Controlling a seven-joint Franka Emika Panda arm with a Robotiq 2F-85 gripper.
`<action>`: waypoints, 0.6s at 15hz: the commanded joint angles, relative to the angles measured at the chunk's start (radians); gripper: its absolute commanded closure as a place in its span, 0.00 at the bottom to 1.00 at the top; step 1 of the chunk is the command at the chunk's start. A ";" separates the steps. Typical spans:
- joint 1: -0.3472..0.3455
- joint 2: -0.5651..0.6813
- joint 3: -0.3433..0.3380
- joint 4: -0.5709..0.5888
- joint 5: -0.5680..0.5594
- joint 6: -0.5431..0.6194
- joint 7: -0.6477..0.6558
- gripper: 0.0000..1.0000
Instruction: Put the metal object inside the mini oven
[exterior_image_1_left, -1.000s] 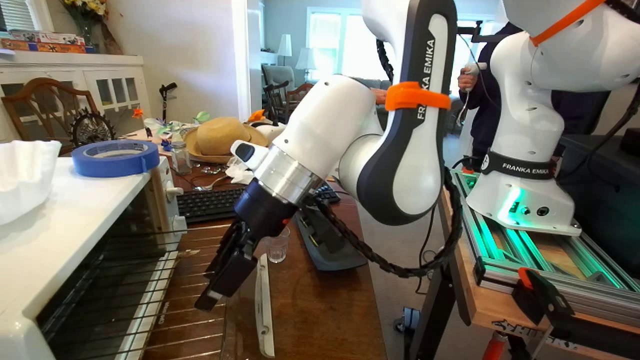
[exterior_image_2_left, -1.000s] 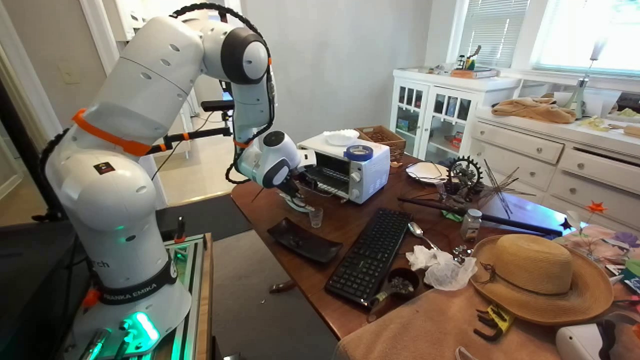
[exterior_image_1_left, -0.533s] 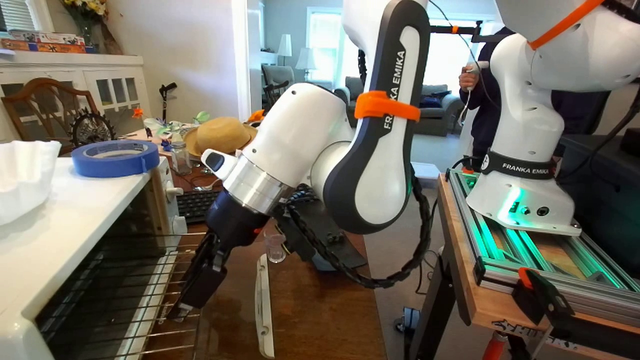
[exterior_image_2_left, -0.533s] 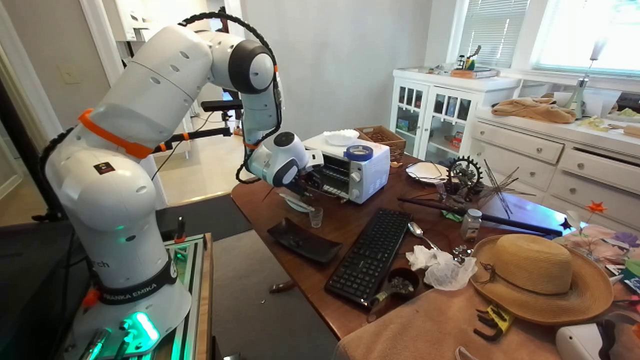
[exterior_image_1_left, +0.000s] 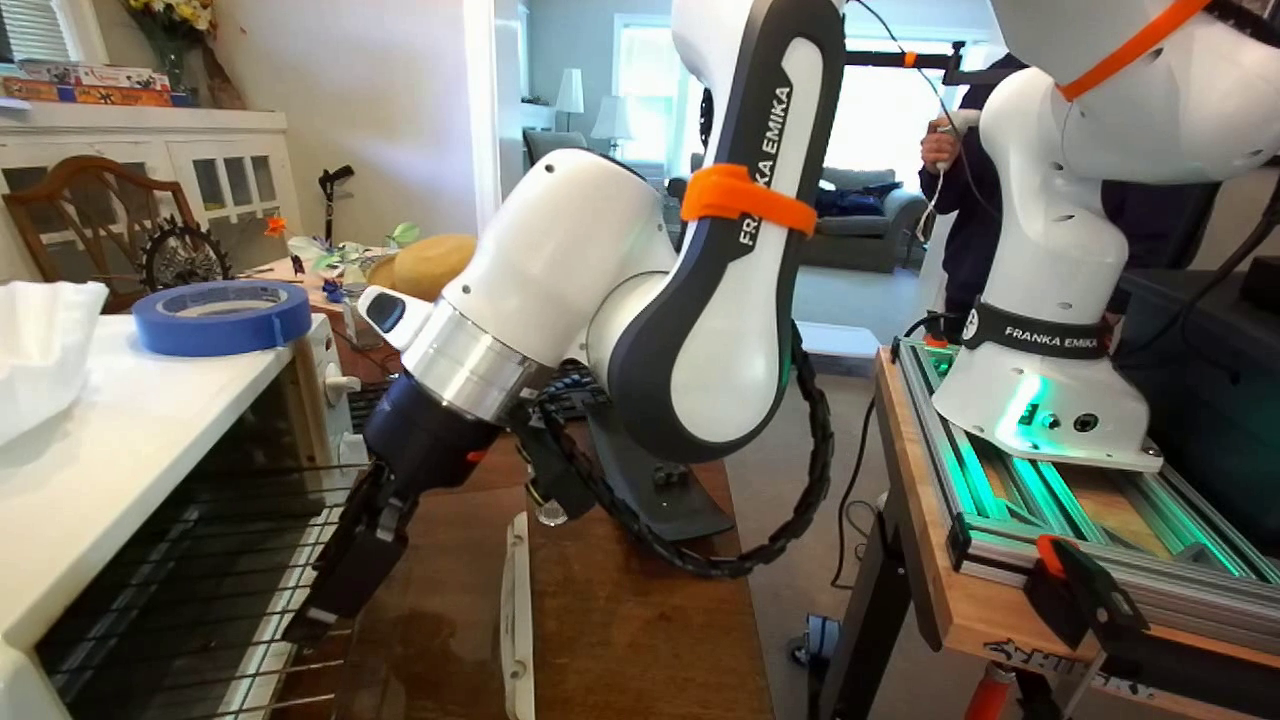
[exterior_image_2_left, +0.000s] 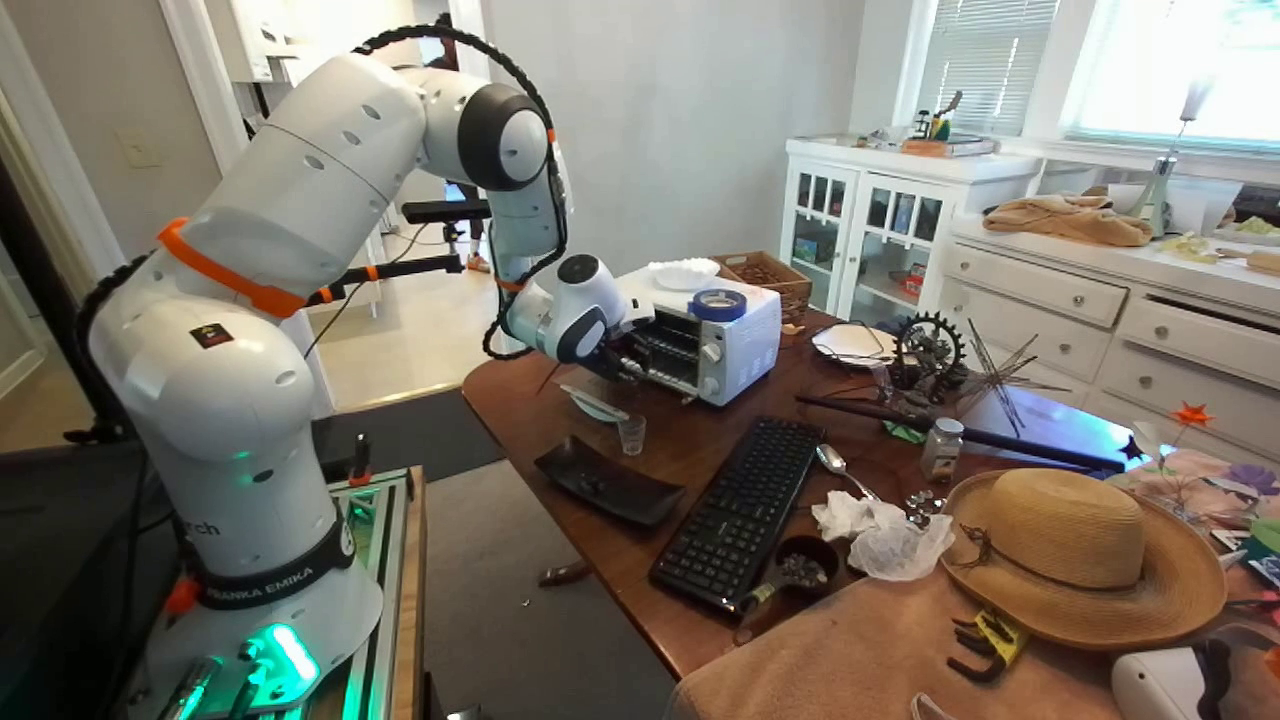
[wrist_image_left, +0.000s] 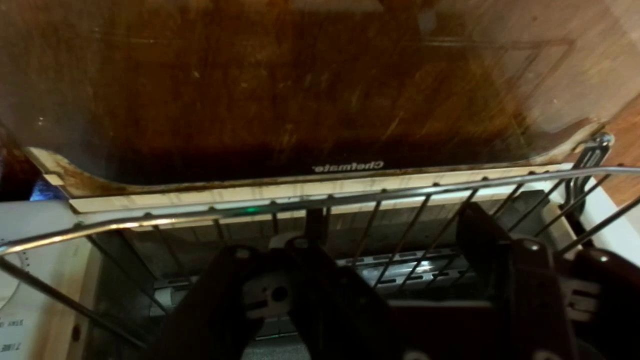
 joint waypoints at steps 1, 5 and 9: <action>0.027 0.025 -0.023 0.066 -0.027 -0.037 -0.015 0.57; 0.037 0.040 -0.034 0.111 -0.034 -0.065 -0.014 0.57; 0.045 0.059 -0.047 0.165 -0.041 -0.100 -0.013 0.57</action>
